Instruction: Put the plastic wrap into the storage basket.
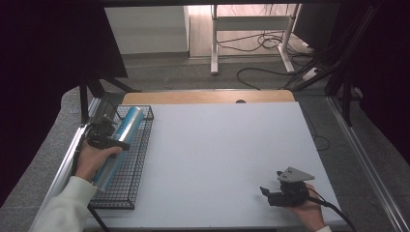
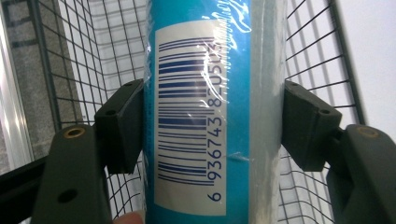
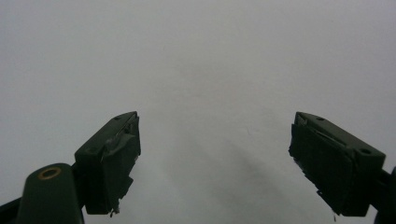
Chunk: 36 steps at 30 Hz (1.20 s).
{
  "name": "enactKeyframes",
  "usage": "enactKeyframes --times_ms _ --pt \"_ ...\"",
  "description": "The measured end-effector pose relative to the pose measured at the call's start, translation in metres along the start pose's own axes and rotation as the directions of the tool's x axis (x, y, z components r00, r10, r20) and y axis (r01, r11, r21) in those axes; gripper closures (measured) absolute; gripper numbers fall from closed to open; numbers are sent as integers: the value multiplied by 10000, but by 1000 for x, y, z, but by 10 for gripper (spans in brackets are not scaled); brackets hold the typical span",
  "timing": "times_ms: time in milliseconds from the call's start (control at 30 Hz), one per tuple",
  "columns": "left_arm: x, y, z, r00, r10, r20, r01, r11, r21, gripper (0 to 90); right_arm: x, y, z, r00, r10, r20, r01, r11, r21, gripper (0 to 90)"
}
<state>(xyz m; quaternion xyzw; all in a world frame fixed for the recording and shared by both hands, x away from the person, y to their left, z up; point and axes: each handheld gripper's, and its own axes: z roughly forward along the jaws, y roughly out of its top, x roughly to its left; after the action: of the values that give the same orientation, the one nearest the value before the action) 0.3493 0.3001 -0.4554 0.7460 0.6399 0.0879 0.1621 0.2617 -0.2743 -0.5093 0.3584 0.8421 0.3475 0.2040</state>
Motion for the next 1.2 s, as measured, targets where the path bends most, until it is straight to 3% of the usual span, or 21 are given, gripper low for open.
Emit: enactKeyframes --times_ms 133,267,400,467,533,600,733,867,900,933,967,1000,1033,1067,1200 --pt "-4 -3 8 9997 134 -228 -129 9997 212 312 0 0 0 10000 -14 10 14 10000 15 164" --pt "-6 -4 16 9997 132 -181 -124 9991 399 312 1 0 0 10000 -65 36 64 10000 33 164" --pt "-11 -5 25 9973 348 -640 -306 9974 658 312 1 -1 0 9999 -122 50 121 9999 52 164" --pt "-12 -6 28 9976 415 -554 -372 9964 763 310 1 -1 0 9999 -118 24 118 9999 45 164" --pt "-14 -5 24 9980 326 -549 -304 9987 406 321 1 -1 -1 10000 -47 -79 47 10000 -6 164" --pt "-19 -1 3 9946 422 -948 -450 9986 -275 296 2 0 -1 9999 9 -100 -10 10000 -11 164" --pt "-24 -2 -11 9938 637 -907 -697 9954 -654 241 2 0 -2 9999 -46 -90 46 10000 -49 164" --pt "-33 -11 -24 9901 1200 -731 -1293 9817 -1396 207 2 -1 -4 9999 -81 -74 81 10000 -50 163" --pt "-37 -17 -30 9869 1565 -397 -1611 9711 -1759 200 2 0 -5 9999 -92 -110 91 9999 -54 162" --pt "-37 -17 -30 9869 1565 -397 -1611 9711 -1759 197 2 0 -5 9999 -92 -110 91 9999 -54 162" --pt "-41 -21 -35 9851 1710 -179 -1711 9645 -2014 197 1 0 -5 9999 -61 -117 60 10000 -73 162" --pt "-46 -26 -39 9801 1982 129 -1896 9530 -2362 197 1 0 -5 9999 -61 -106 60 9999 -88 162" --pt "-50 -30 -40 9773 2092 333 -1943 9479 -2525 196 0 0 -5 9999 -64 -108 63 10000 -75 161" --pt "-50 -30 -40 9773 2092 333 -1943 9479 -2525 196 0 0 -5 9999 -64 -108 63 10000 -75 161" --pt "-68 -42 -39 9589 2623 1083 -2198 9279 -3010 191 -1 1 -5 10000 -20 -90 19 9999 -111 161"
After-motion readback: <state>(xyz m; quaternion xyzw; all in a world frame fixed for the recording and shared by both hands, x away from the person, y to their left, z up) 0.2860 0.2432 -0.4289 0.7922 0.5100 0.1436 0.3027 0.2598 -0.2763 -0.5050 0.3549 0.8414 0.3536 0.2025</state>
